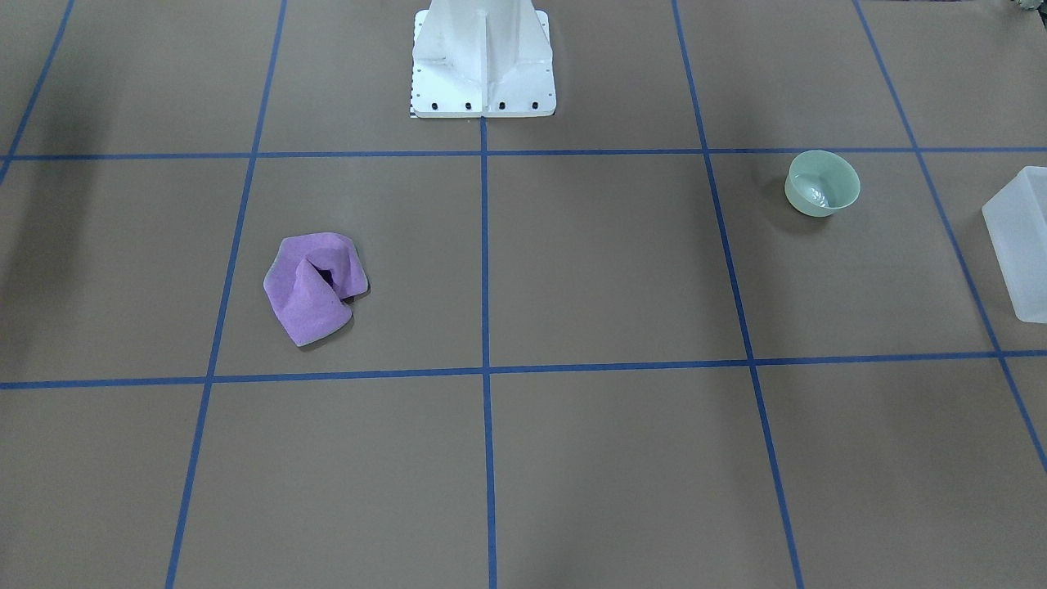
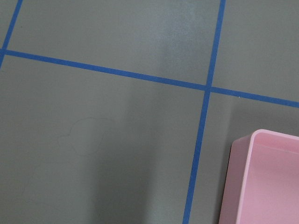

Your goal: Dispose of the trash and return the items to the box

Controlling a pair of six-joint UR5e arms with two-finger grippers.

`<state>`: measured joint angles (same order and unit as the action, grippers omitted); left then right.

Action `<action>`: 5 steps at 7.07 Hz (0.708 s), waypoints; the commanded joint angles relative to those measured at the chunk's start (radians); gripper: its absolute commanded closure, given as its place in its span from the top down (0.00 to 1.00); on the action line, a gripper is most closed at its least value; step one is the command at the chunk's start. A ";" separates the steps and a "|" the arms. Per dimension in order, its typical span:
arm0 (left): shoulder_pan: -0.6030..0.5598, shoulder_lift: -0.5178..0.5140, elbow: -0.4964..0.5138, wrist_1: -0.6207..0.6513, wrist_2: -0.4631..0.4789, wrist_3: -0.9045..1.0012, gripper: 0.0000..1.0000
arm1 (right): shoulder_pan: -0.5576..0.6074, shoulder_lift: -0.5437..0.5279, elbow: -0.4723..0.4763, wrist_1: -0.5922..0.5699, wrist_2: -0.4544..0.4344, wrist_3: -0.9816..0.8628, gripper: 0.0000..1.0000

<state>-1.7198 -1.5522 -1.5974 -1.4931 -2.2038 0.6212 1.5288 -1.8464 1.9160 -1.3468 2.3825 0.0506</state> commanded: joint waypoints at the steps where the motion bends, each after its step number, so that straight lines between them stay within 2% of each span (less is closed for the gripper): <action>1: -0.020 -0.015 0.373 -0.385 -0.005 0.016 0.00 | -0.002 0.004 0.000 0.001 0.000 0.000 1.00; 2: -0.020 -0.020 0.480 -0.529 -0.005 -0.062 0.00 | -0.004 0.004 0.000 0.002 0.000 0.000 1.00; 3: -0.018 -0.026 0.554 -0.608 -0.005 -0.083 0.00 | -0.004 0.006 0.000 0.003 0.000 0.000 1.00; 4: -0.017 -0.037 0.606 -0.659 -0.005 -0.086 0.00 | -0.006 0.009 0.000 0.002 -0.008 0.000 1.00; 5: -0.017 -0.037 0.608 -0.659 -0.007 -0.086 0.00 | -0.006 0.009 0.000 0.002 -0.008 0.000 1.00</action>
<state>-1.7372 -1.5849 -1.0211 -2.1200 -2.2093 0.5413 1.5239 -1.8389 1.9159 -1.3449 2.3771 0.0506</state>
